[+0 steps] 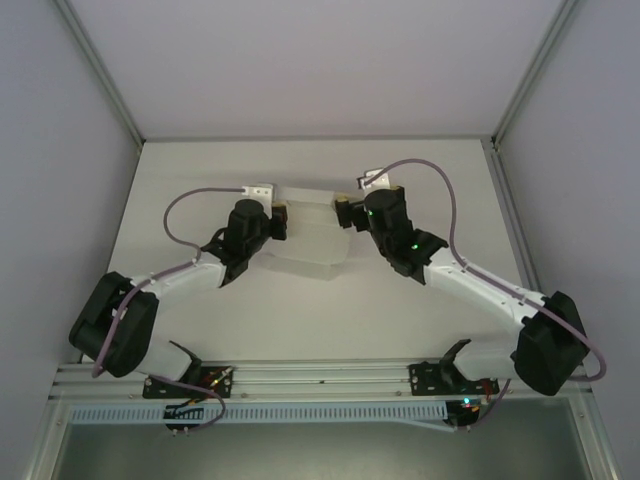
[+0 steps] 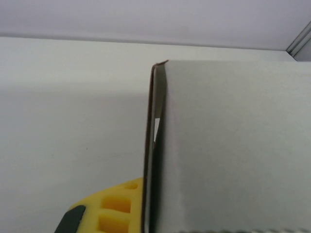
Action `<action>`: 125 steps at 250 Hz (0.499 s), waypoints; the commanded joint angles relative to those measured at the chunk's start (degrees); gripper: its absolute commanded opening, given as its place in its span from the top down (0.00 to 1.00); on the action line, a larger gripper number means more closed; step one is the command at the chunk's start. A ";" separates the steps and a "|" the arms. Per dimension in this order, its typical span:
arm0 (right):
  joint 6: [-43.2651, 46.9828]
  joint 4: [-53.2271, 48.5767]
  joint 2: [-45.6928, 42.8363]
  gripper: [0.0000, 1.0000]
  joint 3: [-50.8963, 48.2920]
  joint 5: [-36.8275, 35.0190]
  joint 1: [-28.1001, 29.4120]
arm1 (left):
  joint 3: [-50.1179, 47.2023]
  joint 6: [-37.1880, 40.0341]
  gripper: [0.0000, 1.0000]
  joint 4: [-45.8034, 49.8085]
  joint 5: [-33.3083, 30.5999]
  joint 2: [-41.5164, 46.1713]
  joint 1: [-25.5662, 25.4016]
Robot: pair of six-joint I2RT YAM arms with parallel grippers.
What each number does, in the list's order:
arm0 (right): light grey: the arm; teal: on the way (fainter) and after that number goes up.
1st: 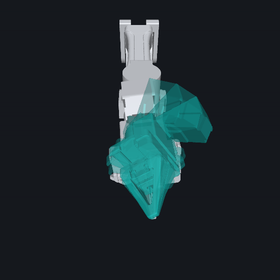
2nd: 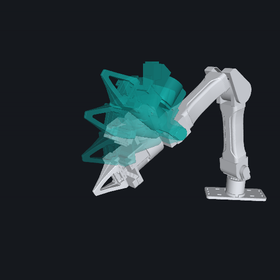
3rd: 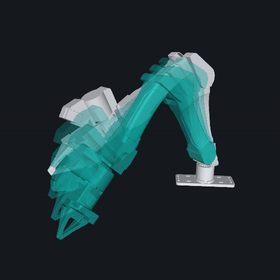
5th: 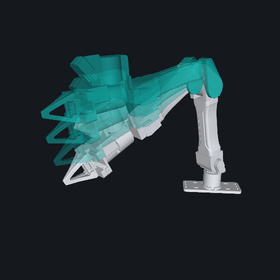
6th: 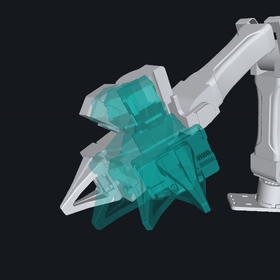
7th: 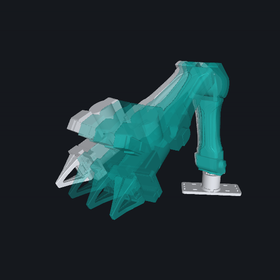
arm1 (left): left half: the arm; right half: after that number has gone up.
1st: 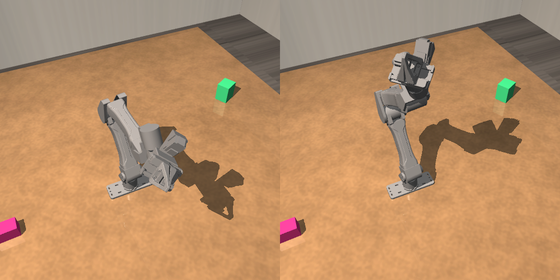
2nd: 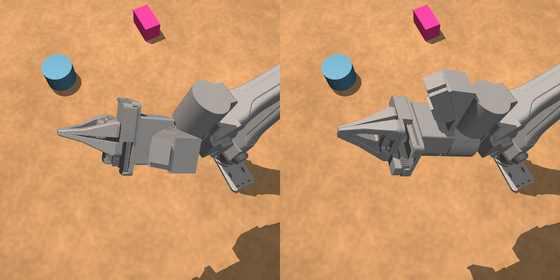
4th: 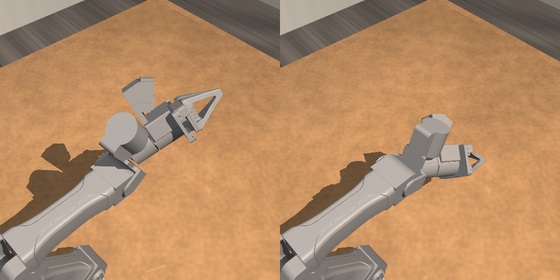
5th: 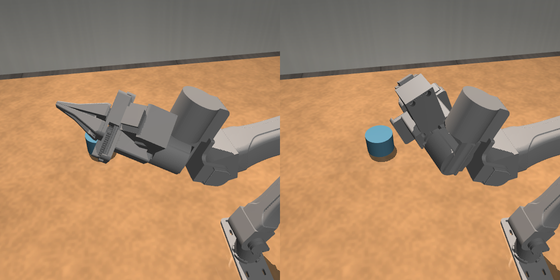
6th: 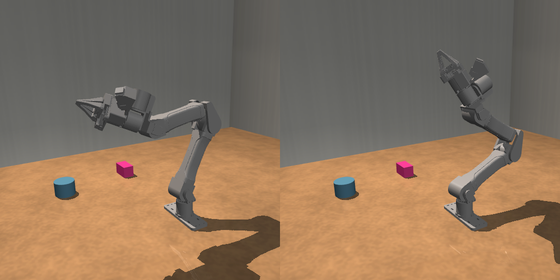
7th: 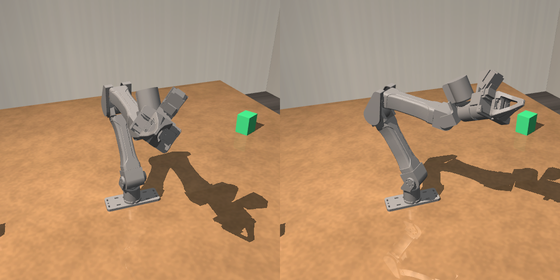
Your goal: Assemble paper box
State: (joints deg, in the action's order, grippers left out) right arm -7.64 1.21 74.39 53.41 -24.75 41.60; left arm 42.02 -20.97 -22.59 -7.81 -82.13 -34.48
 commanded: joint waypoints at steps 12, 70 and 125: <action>-4.07 11.00 1.66 0.00 -2.82 4.06 0.00 | -0.89 -2.54 1.00 -1.54 3.97 1.39 0.28; -14.81 45.85 3.96 0.00 -13.71 5.68 -0.03 | -1.56 -5.71 1.00 -4.92 9.54 -0.42 0.20; -21.82 58.97 9.48 0.00 -15.79 8.95 0.04 | -2.27 -9.53 1.00 -9.47 14.21 -1.47 0.16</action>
State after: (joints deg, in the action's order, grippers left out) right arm -23.70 46.33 81.97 37.85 -19.27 41.56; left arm 40.03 -28.27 -26.61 0.38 -82.91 -33.87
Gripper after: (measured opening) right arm 0.998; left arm 0.045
